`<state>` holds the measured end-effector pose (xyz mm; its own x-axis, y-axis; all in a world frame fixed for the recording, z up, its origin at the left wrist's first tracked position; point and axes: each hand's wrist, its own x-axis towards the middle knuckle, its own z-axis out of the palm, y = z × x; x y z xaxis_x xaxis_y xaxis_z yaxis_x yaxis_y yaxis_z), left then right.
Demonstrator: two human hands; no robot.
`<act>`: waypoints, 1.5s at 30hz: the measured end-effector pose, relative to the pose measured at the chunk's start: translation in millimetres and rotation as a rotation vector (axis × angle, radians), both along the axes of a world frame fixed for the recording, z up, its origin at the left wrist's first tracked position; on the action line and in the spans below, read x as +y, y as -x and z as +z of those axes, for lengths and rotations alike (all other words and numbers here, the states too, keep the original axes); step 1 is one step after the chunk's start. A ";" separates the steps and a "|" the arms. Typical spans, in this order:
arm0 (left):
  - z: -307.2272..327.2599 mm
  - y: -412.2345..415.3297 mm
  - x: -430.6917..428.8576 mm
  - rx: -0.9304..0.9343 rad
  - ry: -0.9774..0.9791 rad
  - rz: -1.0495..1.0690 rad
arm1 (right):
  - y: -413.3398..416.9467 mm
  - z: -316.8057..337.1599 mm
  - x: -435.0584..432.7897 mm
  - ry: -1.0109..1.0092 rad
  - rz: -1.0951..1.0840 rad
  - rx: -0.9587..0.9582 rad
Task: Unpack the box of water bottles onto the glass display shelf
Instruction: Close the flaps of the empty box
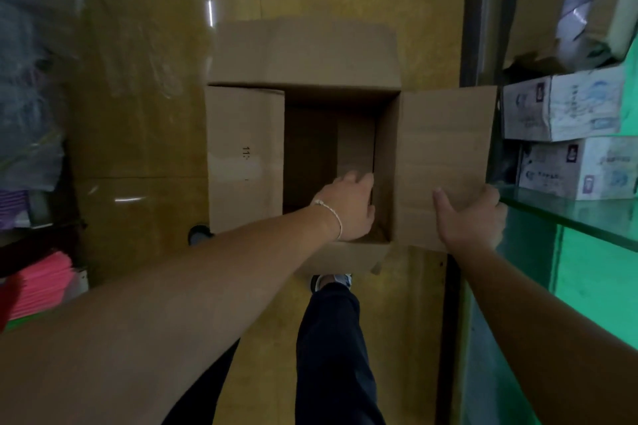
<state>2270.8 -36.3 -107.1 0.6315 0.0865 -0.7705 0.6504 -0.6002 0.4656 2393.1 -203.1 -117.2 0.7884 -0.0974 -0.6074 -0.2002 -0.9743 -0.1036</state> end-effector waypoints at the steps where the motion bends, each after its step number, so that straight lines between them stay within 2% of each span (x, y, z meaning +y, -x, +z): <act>1: 5.9 4.6 3.8 -0.008 -0.002 -0.002 | 5.7 10.5 4.2 0.002 0.008 -0.027; 3: 16.9 14.9 12.0 -0.022 -0.016 0.005 | 18.5 31.4 15.7 -0.039 0.040 -0.052; 8: 32.0 41.4 31.5 -0.041 -0.058 0.110 | 71.4 63.2 64.4 -0.172 0.177 0.029; 12: 21.7 61.6 47.5 -0.043 -0.033 0.250 | 106.5 48.9 108.8 -0.213 0.244 0.139; 18: -20.2 86.5 57.6 0.024 0.056 0.347 | 123.2 6.7 137.7 -0.182 0.306 0.246; 25: -65.4 94.8 41.5 0.053 0.051 0.380 | 115.1 -44.8 129.9 -0.130 0.497 0.330; 30: -75.0 94.1 34.0 0.046 0.022 0.392 | 107.3 -56.0 122.5 -0.135 0.542 0.417; 35: -55.7 106.6 33.6 0.027 -0.012 0.532 | 99.2 -45.0 111.6 -0.142 0.518 0.479; 41: -23.4 144.7 24.5 0.201 0.005 0.530 | 103.1 -9.8 91.5 -0.121 0.512 0.645; 45: -13.2 166.5 15.6 0.272 -0.041 0.531 | 110.5 -3.1 68.1 -0.062 0.500 0.600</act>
<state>2104.3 -20.7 -120.3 0.2740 0.3692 -0.8880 0.9590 -0.1742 0.2235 2282.6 -135.0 -120.3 0.2647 0.2311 -0.9362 0.2218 -0.9594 -0.1741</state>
